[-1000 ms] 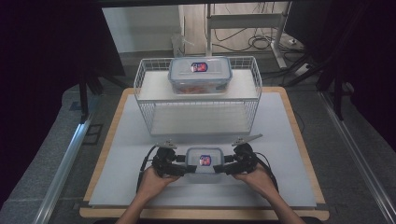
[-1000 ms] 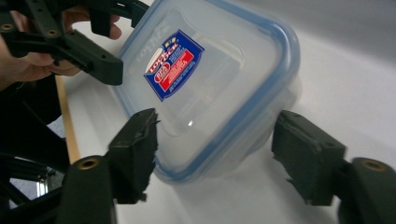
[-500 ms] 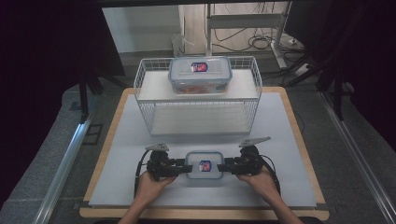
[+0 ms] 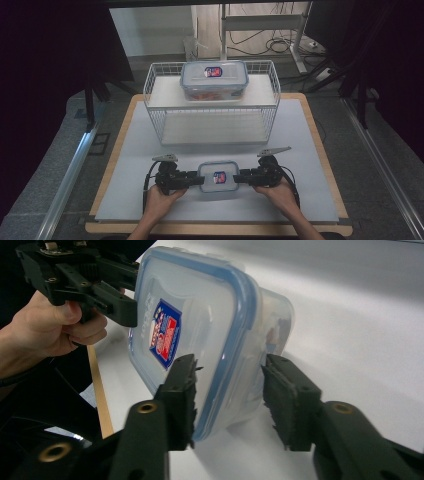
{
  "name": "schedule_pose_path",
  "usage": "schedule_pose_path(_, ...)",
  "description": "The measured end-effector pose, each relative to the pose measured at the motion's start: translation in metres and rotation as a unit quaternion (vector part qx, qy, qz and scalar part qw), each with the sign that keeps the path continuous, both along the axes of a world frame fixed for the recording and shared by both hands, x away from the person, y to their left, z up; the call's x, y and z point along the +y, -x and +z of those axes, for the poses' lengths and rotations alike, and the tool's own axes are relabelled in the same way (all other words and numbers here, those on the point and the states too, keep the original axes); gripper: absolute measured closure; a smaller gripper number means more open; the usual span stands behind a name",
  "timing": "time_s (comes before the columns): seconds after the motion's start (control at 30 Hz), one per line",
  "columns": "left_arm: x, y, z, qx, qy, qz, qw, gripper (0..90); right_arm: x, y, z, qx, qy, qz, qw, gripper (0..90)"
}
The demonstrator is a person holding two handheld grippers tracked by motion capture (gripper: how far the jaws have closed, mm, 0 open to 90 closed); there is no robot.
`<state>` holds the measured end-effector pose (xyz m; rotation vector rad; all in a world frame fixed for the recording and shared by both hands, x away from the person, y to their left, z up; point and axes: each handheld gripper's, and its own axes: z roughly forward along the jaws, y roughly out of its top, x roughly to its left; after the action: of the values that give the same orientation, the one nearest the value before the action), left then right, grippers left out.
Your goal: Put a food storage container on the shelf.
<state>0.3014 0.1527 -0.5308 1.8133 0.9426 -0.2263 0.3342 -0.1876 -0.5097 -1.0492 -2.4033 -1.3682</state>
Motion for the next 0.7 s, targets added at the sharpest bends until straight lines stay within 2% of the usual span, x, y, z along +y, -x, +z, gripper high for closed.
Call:
schedule_pose_path(0.07,-0.001,0.001,0.001,-0.006,-0.004,-0.001,1.0000,55.3,0.000,-0.002,-0.002,0.005,-0.008,0.004,0.9999,51.9)
schedule_pose_path(0.17,-0.001,0.001,0.002,-0.011,-0.010,-0.002,0.9999,55.3,0.002,-0.005,-0.008,0.031,-0.021,0.008,0.9993,46.0)
schedule_pose_path(0.2,-0.001,0.001,0.001,-0.006,-0.008,-0.001,0.9999,55.3,0.002,-0.006,-0.009,0.035,-0.022,0.007,0.9991,47.0)
schedule_pose_path(0.23,0.000,0.001,0.001,-0.007,-0.006,0.002,1.0000,55.2,0.001,-0.006,-0.009,0.040,-0.027,0.005,0.9988,51.8)
schedule_pose_path(0.33,0.000,0.002,0.002,-0.009,-0.008,0.002,0.9999,56.3,0.000,-0.005,-0.006,0.039,-0.025,0.009,0.9989,53.5)
schedule_pose_path(0.4,0.000,0.002,0.004,-0.011,-0.011,0.013,0.9998,56.5,-0.001,-0.004,-0.006,0.043,-0.026,0.007,0.9987,55.0)
schedule_pose_path(0.43,0.002,0.003,0.005,-0.019,-0.009,0.028,0.9994,61.2,-0.002,-0.004,-0.005,0.046,-0.030,0.007,0.9985,55.7)
schedule_pose_path(0.47,0.006,0.001,0.006,-0.010,0.011,0.027,0.9995,64.7,-0.003,-0.004,-0.005,0.052,-0.035,0.004,0.9980,56.4)
schedule_pose_path(0.5,0.007,0.001,0.005,-0.007,0.015,0.027,0.9995,67.7,-0.004,-0.004,-0.005,0.055,-0.040,0.003,0.9976,57.2)
schedule_pose_path(0.57,0.009,0.000,0.004,-0.004,0.018,0.026,0.9995,67.8,-0.003,-0.003,-0.004,0.054,-0.040,0.004,0.9977,57.2)
schedule_pose_path(0.6,0.008,-0.001,0.003,0.005,0.020,0.023,0.9995,67.4,-0.003,-0.003,-0.003,0.054,-0.039,0.003,0.9978,57.2)
schedule_pose_path(0.7,0.006,-0.001,-0.001,0.011,0.017,0.019,0.9996,62.4,-0.003,-0.004,-0.004,0.055,-0.043,0.002,0.9976,57.2)
